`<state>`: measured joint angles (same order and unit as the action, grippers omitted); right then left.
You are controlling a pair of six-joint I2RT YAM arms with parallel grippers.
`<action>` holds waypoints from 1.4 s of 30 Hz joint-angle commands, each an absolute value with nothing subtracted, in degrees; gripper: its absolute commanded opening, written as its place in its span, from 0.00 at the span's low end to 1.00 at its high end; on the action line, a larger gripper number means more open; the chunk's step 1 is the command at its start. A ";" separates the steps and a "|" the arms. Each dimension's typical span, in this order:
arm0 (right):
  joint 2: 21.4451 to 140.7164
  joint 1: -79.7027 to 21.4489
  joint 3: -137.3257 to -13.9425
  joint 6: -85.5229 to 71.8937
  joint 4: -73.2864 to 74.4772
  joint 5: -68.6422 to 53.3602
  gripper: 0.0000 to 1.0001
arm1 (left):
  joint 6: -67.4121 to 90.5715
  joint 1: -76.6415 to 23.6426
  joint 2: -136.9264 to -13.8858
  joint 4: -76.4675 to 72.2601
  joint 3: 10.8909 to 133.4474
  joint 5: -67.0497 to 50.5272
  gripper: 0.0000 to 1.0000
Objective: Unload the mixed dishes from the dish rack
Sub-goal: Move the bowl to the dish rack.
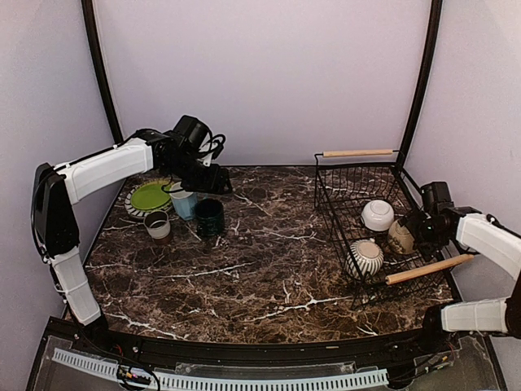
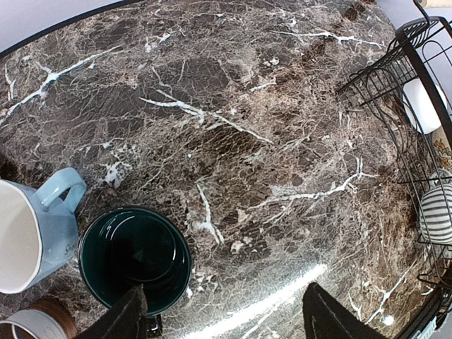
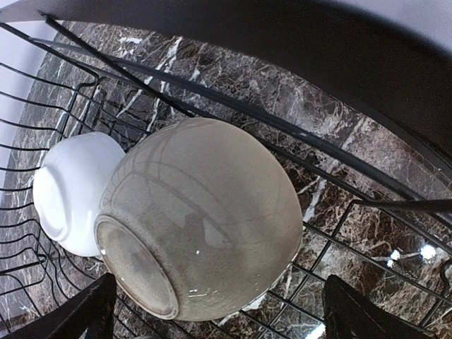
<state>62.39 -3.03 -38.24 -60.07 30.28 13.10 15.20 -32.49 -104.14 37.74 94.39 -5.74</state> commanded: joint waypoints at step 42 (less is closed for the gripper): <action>60.54 -0.92 -30.63 -45.77 0.64 -8.36 0.99 | 15.49 -32.78 -103.10 37.48 93.49 -7.48 0.75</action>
